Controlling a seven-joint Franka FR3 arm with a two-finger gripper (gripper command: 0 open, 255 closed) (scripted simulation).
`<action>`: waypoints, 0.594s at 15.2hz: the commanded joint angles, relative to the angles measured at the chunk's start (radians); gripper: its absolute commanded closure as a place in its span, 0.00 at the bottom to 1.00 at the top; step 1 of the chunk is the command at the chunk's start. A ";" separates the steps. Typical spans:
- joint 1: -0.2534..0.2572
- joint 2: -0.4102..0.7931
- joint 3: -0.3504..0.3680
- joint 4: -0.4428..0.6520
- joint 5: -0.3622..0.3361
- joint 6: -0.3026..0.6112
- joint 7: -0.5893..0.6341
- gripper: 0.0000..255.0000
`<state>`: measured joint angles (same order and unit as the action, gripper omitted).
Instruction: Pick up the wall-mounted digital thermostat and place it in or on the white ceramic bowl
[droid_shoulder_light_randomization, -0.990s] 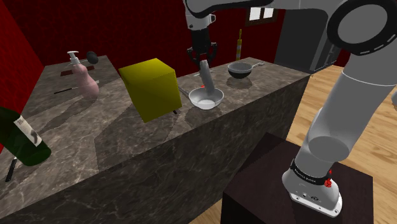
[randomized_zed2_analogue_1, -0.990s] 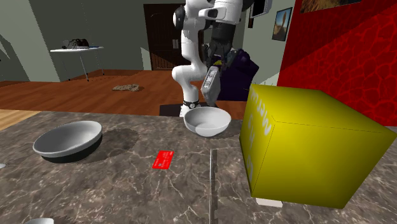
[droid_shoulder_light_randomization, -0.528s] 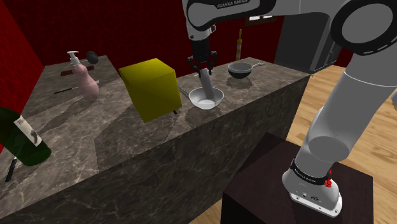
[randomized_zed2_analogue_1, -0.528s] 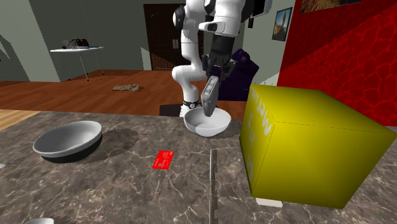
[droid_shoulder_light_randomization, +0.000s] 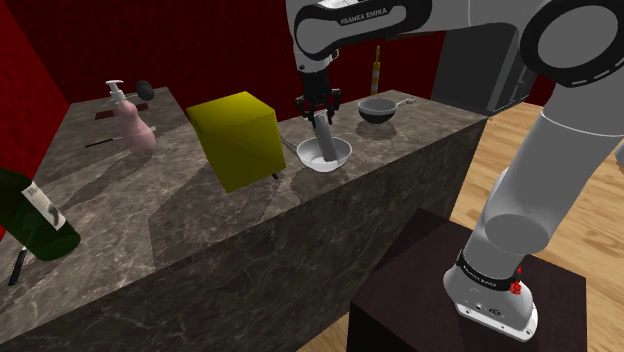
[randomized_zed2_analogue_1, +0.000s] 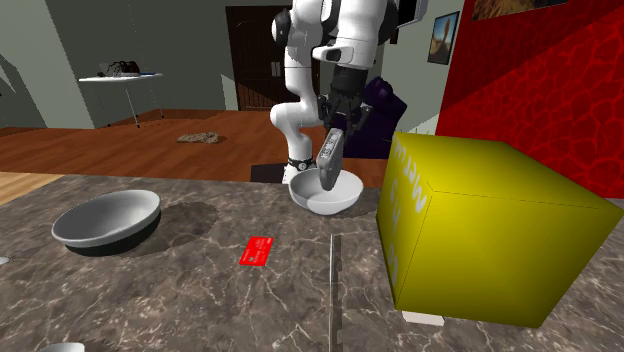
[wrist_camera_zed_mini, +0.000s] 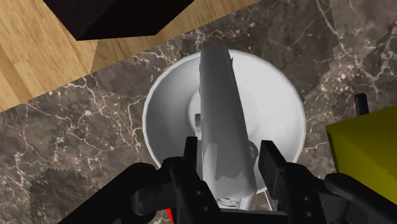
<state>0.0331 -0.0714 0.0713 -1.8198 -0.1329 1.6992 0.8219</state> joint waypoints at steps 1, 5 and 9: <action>0.000 0.000 0.000 0.000 0.000 0.000 0.000 1.00; 0.000 0.000 0.000 0.001 0.000 0.000 0.000 0.00; 0.000 0.000 0.000 0.001 0.000 0.000 0.000 0.00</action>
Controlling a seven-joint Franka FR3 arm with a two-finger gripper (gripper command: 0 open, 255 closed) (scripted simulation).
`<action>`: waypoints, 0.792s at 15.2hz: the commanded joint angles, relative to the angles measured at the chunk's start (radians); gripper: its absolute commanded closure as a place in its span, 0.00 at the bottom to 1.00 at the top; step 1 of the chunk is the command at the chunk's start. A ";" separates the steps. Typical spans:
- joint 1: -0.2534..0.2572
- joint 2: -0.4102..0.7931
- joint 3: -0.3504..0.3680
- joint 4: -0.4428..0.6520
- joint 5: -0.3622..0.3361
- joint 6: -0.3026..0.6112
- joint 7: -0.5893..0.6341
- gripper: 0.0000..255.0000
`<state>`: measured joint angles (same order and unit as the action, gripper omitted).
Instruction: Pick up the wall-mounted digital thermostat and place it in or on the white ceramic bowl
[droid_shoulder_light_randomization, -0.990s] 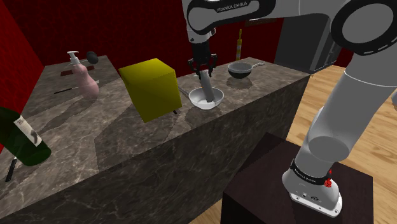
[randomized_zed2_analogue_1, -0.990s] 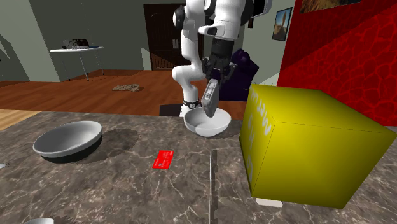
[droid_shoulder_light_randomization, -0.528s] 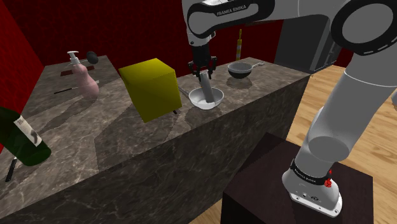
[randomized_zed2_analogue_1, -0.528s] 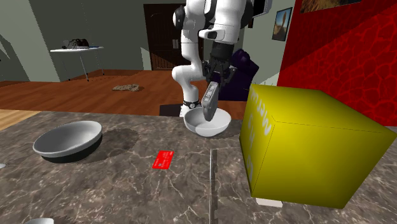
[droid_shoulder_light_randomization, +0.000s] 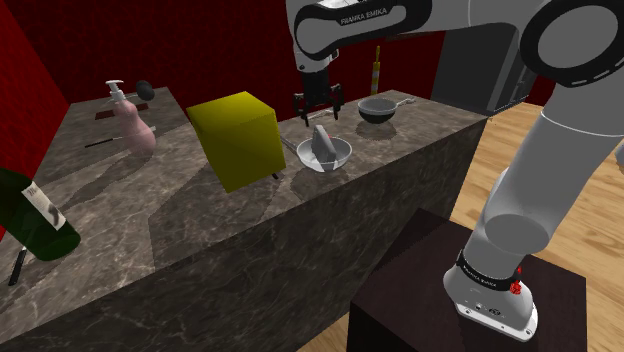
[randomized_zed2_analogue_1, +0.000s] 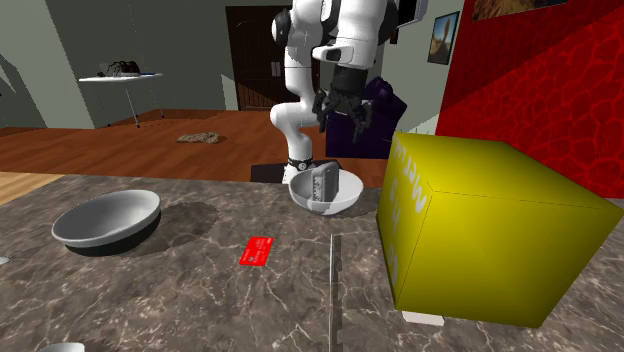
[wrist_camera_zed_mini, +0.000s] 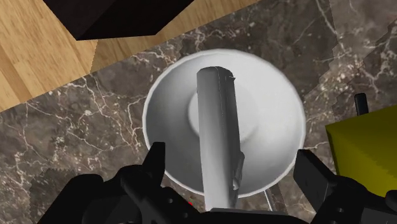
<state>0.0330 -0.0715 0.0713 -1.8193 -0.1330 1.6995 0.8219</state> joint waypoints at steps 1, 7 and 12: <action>0.002 0.004 0.002 0.038 0.001 -0.034 0.000 0.00; 0.007 0.023 0.009 0.153 0.001 -0.131 -0.002 0.00; 0.007 0.023 0.009 0.154 0.001 -0.131 -0.002 0.00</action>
